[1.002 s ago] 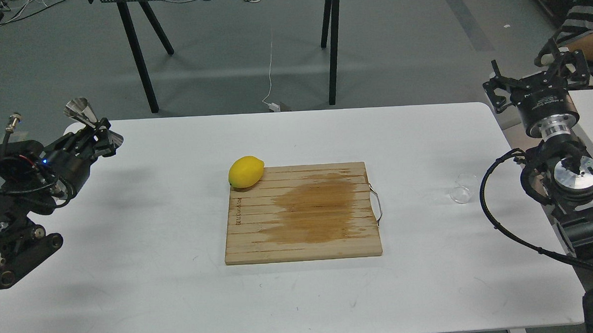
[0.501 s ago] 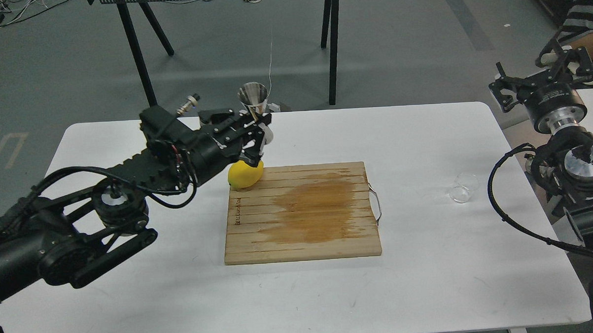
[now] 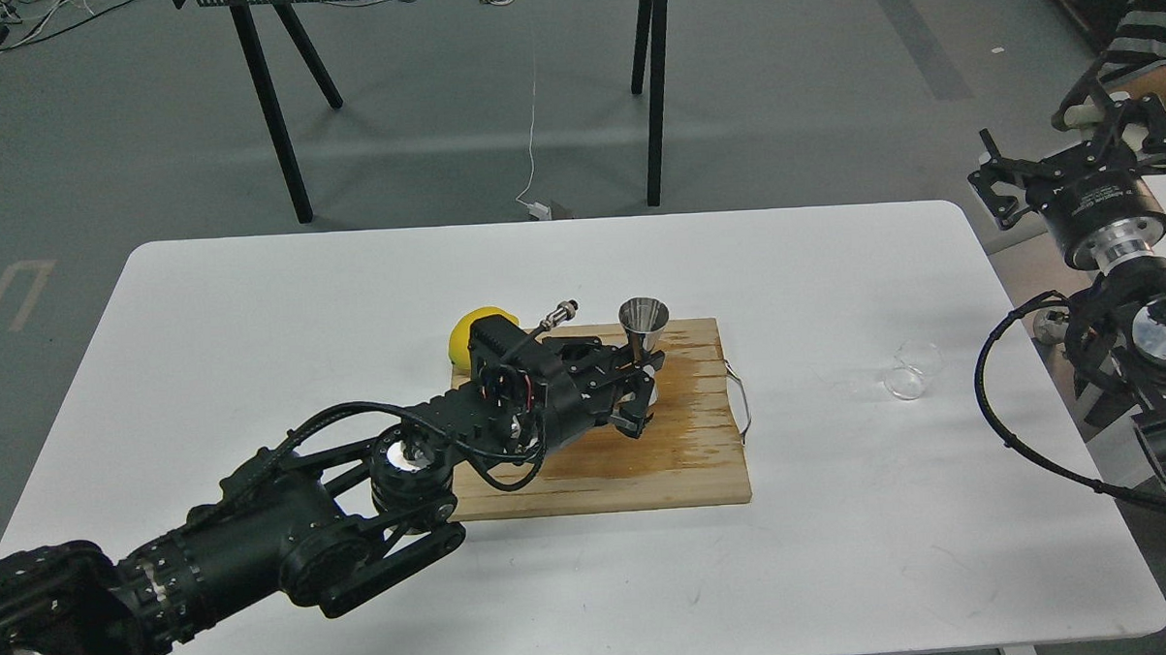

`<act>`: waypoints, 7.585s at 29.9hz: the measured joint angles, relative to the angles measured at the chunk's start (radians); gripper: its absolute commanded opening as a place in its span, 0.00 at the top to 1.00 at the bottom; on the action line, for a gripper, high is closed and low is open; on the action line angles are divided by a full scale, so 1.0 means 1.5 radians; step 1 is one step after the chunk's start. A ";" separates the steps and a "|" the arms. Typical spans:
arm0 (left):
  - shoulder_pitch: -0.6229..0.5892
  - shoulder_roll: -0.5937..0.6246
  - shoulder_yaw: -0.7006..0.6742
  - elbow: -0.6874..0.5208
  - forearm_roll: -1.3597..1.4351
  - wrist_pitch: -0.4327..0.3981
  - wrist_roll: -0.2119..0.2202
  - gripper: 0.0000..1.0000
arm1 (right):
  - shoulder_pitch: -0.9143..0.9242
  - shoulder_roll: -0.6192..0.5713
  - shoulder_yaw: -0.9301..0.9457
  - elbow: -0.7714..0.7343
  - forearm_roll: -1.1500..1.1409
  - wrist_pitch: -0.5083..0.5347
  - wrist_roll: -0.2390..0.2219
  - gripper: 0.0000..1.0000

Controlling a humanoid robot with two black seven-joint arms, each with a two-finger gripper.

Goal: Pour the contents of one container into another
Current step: 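Carry the jigger with the left gripper and set it on the cutting board, then open the left gripper and withdraw it to the rest pose, then move the right gripper down to the small clear glass cup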

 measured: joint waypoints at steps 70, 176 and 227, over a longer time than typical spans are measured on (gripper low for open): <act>0.071 -0.002 0.018 0.108 0.000 0.152 -0.058 0.10 | 0.007 0.001 -0.020 0.004 -0.003 -0.003 0.010 0.01; -0.026 0.259 -0.471 0.263 -1.148 -0.395 -0.142 0.01 | -0.272 0.186 0.114 0.184 0.074 -0.360 0.007 0.05; -0.025 0.269 -0.471 0.263 -1.147 -0.396 -0.143 0.01 | -0.235 0.217 0.114 0.048 0.076 -0.196 0.010 0.66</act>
